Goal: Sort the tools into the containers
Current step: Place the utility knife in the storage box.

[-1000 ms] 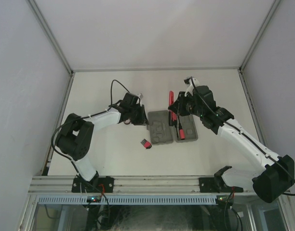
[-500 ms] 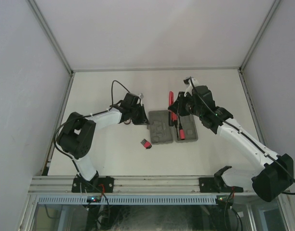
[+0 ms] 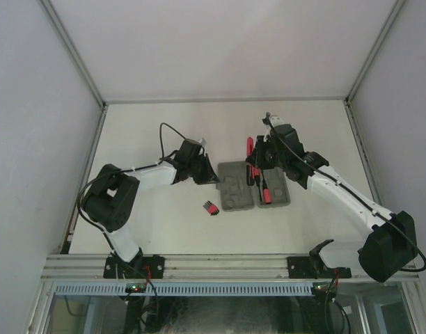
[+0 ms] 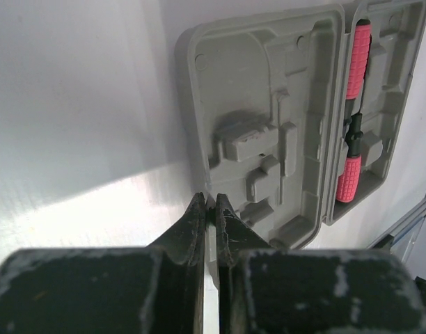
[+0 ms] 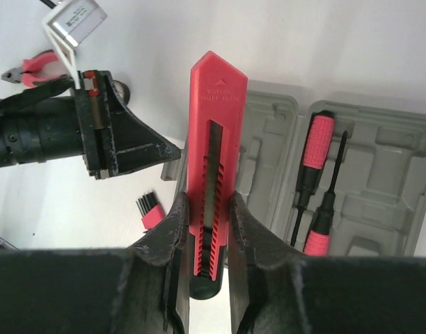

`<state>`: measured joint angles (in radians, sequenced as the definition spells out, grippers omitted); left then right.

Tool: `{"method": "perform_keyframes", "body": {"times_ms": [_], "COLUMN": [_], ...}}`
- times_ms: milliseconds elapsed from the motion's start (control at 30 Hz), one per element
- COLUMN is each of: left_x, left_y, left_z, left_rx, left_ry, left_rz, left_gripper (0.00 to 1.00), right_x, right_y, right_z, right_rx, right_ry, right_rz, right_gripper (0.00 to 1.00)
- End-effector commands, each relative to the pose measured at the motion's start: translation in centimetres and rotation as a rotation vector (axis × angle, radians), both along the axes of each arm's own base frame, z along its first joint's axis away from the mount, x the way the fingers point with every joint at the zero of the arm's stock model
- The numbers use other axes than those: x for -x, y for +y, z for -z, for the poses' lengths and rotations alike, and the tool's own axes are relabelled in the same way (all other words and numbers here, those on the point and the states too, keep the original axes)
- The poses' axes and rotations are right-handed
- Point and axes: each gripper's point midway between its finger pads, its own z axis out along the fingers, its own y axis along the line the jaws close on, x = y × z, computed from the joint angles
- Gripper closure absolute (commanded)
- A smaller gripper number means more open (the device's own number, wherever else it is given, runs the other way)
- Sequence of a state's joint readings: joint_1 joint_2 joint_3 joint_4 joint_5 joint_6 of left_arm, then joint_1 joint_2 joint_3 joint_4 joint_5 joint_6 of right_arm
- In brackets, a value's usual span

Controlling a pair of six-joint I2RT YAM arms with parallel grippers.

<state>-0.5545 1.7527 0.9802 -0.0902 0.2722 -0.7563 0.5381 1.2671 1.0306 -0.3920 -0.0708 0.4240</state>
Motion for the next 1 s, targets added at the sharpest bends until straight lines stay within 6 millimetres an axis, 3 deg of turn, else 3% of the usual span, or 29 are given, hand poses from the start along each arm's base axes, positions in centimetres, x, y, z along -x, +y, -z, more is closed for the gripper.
{"method": "perform_keyframes", "body": {"times_ms": [0,500,967], "left_x": [0.6,0.8,1.0], "left_y": [-1.3,-1.4,-1.3], "left_z": [-1.9,-1.9,-2.0], "left_rx": [0.064,0.067,0.065], "left_ry": [-0.018,-0.02,-0.017], "left_rz": [-0.028,-0.031,-0.059], "left_gripper": [1.0,1.0,1.0], "right_x": [-1.2,-1.6,-1.9], "right_y": [-0.4,-0.4,0.0], "right_z": [-1.0,6.8,10.5], "right_rx": [0.041,0.243,0.297], "right_ry": [-0.017,0.214,0.304], "right_rz": [0.017,-0.045,0.017], "right_gripper": [1.0,1.0,1.0]}}
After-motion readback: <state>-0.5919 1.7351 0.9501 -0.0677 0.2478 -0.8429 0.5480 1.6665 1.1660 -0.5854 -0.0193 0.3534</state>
